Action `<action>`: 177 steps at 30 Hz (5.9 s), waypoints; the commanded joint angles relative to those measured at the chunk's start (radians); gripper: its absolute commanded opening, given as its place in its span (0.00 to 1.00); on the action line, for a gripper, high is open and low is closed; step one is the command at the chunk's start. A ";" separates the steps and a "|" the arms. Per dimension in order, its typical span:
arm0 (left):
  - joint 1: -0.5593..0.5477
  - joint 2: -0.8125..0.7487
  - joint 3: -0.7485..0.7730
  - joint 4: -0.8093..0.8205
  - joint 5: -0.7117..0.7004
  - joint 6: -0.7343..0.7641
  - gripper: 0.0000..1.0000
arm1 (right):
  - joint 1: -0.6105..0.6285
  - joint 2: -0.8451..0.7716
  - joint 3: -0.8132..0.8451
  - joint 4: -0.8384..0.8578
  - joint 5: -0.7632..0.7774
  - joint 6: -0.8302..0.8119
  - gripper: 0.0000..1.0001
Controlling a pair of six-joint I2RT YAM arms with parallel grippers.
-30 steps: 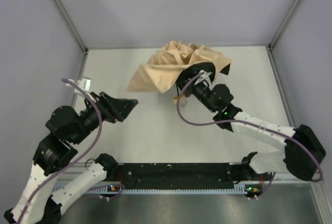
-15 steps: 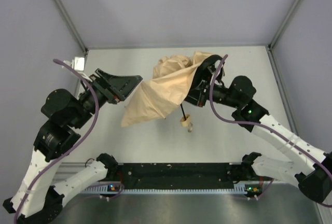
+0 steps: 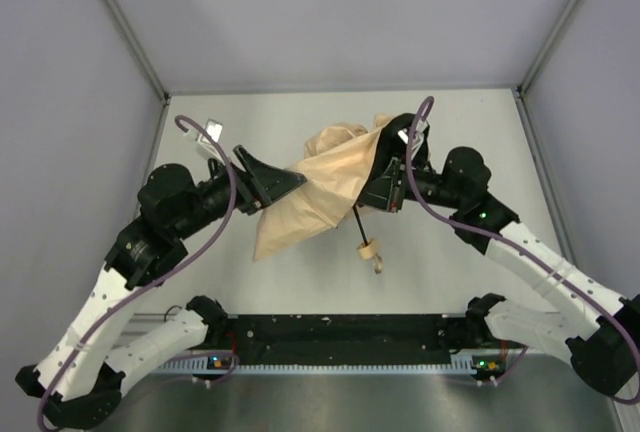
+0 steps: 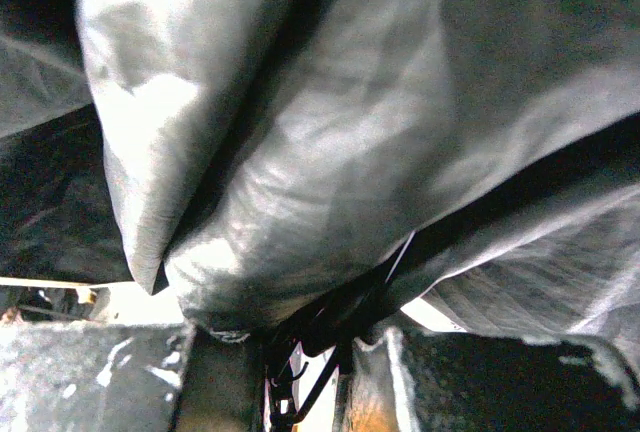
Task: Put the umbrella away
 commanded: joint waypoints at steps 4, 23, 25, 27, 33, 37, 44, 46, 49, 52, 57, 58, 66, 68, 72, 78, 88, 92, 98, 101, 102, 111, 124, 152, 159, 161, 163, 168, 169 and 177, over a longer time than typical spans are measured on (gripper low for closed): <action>-0.004 -0.011 -0.044 0.118 0.131 -0.016 0.94 | -0.006 -0.009 0.075 0.069 -0.042 0.037 0.00; 0.002 0.214 0.014 0.455 0.038 -0.073 0.98 | -0.006 -0.024 0.136 0.025 -0.205 -0.044 0.00; 0.002 0.222 0.016 0.456 0.039 -0.088 0.98 | -0.003 -0.024 0.150 0.002 -0.215 -0.074 0.00; 0.002 0.237 0.023 0.456 0.045 -0.091 0.98 | 0.000 -0.026 0.164 -0.026 -0.217 -0.097 0.00; 0.002 0.299 0.076 0.456 0.069 -0.116 0.69 | 0.031 -0.019 0.202 -0.147 -0.173 -0.216 0.00; 0.005 0.325 0.118 0.364 0.041 -0.105 0.76 | 0.040 -0.024 0.212 -0.194 -0.142 -0.259 0.00; 0.011 0.368 0.157 0.338 0.071 -0.102 0.91 | 0.060 -0.019 0.244 -0.280 -0.128 -0.328 0.00; 0.011 0.400 0.184 0.298 0.088 -0.087 0.82 | 0.066 -0.015 0.255 -0.287 -0.128 -0.335 0.00; 0.013 0.428 0.185 0.301 0.104 -0.088 0.60 | 0.086 -0.003 0.282 -0.320 -0.122 -0.363 0.00; 0.018 0.434 0.174 0.334 0.096 -0.094 0.77 | 0.091 0.002 0.290 -0.333 -0.119 -0.374 0.00; 0.024 0.458 0.181 0.396 0.114 -0.093 0.78 | 0.092 0.004 0.290 -0.356 -0.117 -0.384 0.00; 0.025 0.469 0.186 0.408 0.125 -0.097 0.66 | 0.092 0.002 0.291 -0.357 -0.111 -0.387 0.00; 0.050 0.471 0.224 0.368 0.053 0.017 0.00 | 0.091 -0.068 0.221 -0.369 0.123 -0.307 0.24; 0.054 0.454 0.232 0.380 0.014 0.088 0.00 | 0.092 -0.143 0.155 -0.369 0.241 -0.254 0.51; 0.056 0.400 0.194 0.456 -0.097 0.232 0.00 | 0.091 -0.265 0.086 -0.472 0.416 -0.109 0.99; 0.054 0.333 0.129 0.555 -0.259 0.387 0.00 | 0.092 -0.293 0.133 -0.538 0.452 0.276 0.99; 0.050 0.317 0.097 0.601 -0.340 0.472 0.00 | 0.105 0.068 0.507 -0.439 0.472 0.550 0.95; 0.035 0.302 0.079 0.609 -0.362 0.488 0.00 | 0.129 0.203 0.672 -0.539 0.544 0.594 0.86; 0.016 0.288 0.068 0.609 -0.407 0.512 0.00 | 0.160 0.342 0.816 -0.636 0.535 0.614 0.57; 0.018 0.282 0.071 0.620 -0.431 0.489 0.00 | 0.177 0.353 0.828 -0.678 0.547 0.602 0.39; 0.016 0.280 0.077 0.620 -0.439 0.475 0.00 | 0.178 0.349 0.812 -0.681 0.548 0.602 0.35; 0.008 0.264 0.073 0.658 -0.465 0.410 0.00 | 0.178 0.338 0.808 -0.610 0.527 0.436 0.00; 0.011 0.259 0.051 0.696 -0.544 0.185 0.00 | 0.290 0.054 0.281 0.062 0.323 0.561 0.00; 0.011 0.204 0.037 0.693 -0.513 0.291 0.00 | 0.230 0.169 0.724 -0.699 0.616 0.353 0.75; 0.010 0.191 0.025 0.678 -0.507 0.297 0.00 | 0.229 0.204 0.704 -0.650 0.619 0.324 0.75; 0.011 0.196 0.023 0.677 -0.502 0.291 0.00 | 0.229 0.249 0.771 -0.609 0.585 0.312 0.74; 0.011 0.201 0.023 0.678 -0.497 0.292 0.00 | 0.229 0.286 0.819 -0.580 0.573 0.326 0.74; 0.011 0.213 0.023 0.701 -0.491 0.271 0.00 | 0.227 0.344 0.838 -0.567 0.594 0.355 0.44; 0.010 0.216 0.027 0.701 -0.493 0.265 0.00 | 0.227 0.338 0.825 -0.552 0.576 0.349 0.23; 0.018 0.248 0.014 0.764 -0.525 0.128 0.00 | 0.315 0.205 0.346 0.314 0.246 0.528 0.00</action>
